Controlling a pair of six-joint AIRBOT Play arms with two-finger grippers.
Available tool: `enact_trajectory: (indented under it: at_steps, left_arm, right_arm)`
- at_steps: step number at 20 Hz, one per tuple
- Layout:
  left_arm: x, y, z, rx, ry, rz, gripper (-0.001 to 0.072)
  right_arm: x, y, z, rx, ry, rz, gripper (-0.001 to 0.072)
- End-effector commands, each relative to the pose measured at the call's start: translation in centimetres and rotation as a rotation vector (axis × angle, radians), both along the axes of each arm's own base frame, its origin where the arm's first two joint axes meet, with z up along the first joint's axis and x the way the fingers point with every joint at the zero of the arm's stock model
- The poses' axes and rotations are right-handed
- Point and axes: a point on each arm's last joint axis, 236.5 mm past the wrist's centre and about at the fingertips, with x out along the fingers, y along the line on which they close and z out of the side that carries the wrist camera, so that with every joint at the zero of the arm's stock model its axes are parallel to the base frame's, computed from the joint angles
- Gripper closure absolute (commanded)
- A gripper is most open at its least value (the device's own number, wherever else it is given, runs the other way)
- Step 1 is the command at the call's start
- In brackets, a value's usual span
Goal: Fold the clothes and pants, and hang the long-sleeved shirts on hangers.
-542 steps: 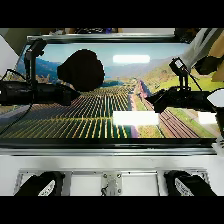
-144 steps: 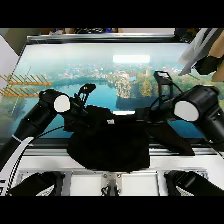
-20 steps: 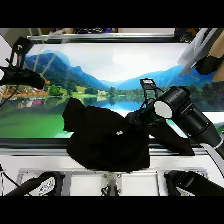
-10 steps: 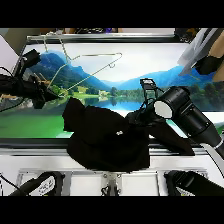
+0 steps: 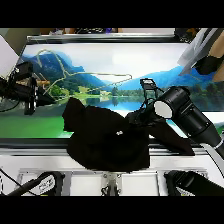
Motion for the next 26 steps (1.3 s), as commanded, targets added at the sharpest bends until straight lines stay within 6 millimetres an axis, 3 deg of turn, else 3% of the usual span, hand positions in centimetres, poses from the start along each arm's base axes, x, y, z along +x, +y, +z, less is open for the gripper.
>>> enact_trajectory:
  at_steps: [1,7,14,17,22,26]
  left_arm:
    - [0.2,1.0,-1.3,-0.065,0.067,-0.018,0.0694]
    - [0.9,1.6,-3.7,-0.071,0.142,-0.015,0.0693]
    - [1.1,1.6,-4.9,-0.088,0.180,-0.016,0.0694]
    - [-0.4,1.0,-6.1,-0.107,0.222,-0.024,0.0693]
    - [-3.1,-0.4,-8.1,-0.124,0.241,-0.012,0.0693]
    - [-4.8,-1.5,-8.4,-0.123,0.249,-0.023,0.0693]
  right_arm:
    - [0.0,0.0,0.0,-0.001,0.001,0.001,0.0692]
    - [0.3,0.3,-0.1,0.009,-0.011,0.001,0.0692]
    - [0.1,1.1,-0.6,0.024,0.012,0.028,0.0692]
    - [1.4,0.0,0.5,0.033,-0.018,0.019,0.0692]
    - [4.7,-3.8,3.3,0.057,-0.065,-0.120,0.0693]
    - [4.8,-4.5,3.4,0.056,-0.056,-0.138,0.0693]
